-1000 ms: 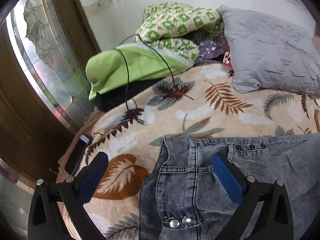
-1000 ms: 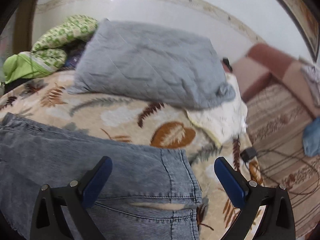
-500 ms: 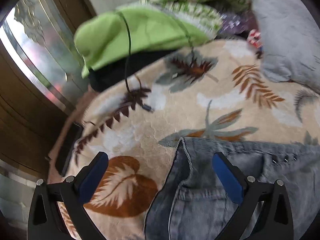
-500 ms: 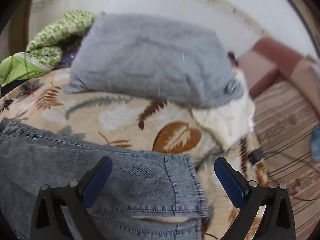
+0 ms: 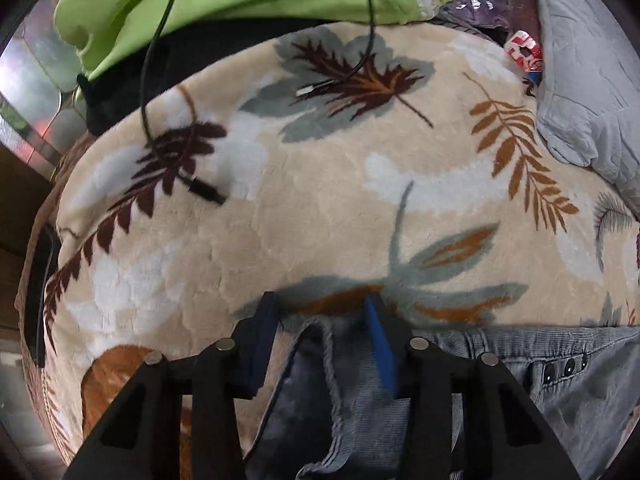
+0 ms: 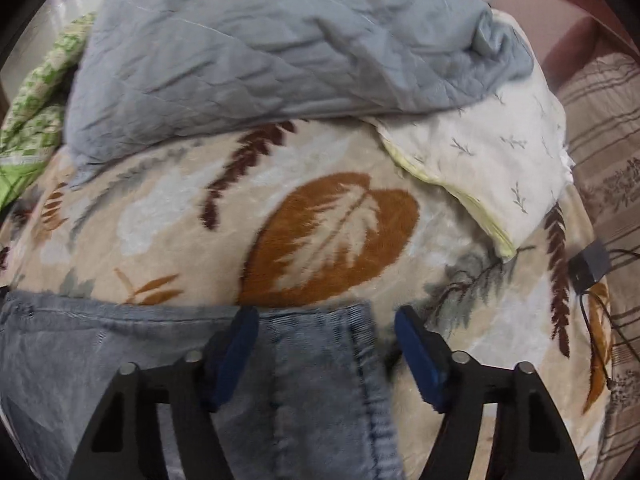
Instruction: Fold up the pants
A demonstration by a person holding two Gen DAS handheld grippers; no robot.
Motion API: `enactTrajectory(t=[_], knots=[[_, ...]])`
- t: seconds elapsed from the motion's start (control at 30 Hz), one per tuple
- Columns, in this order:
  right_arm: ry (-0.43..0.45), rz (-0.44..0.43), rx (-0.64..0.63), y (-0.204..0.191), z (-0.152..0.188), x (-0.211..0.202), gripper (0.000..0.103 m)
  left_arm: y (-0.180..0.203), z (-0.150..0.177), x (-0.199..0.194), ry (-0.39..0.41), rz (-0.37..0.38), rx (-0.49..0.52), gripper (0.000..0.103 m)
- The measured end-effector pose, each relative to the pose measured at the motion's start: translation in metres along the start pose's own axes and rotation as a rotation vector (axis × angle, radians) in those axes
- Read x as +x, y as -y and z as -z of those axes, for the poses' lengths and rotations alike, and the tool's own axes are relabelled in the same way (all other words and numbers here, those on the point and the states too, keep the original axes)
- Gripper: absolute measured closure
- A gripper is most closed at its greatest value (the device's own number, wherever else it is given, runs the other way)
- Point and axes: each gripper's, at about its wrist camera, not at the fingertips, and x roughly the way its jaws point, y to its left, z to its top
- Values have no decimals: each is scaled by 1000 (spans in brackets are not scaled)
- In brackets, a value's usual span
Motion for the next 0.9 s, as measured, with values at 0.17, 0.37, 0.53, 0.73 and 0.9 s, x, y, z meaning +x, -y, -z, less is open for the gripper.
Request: enactTrajectory(t=[0.17,0.37,0.53,0.73,0.9], knots=[[-21,7,55,12,-2,24,31,9,3,-3,2,11,32,72],[-68,-57,52,5,-1,44,57,2,-3,-5,-6,37,2,72],[-37,-17,-14,-6,1,26,88,-14,2,-19,24,79,10,87],[69,-64,12,-3,-2,-29,89,-28,7,-55,73,156,2,93],[149,-80,30,-1,0,-76,89,-28,17,-104,138,203,14,93]])
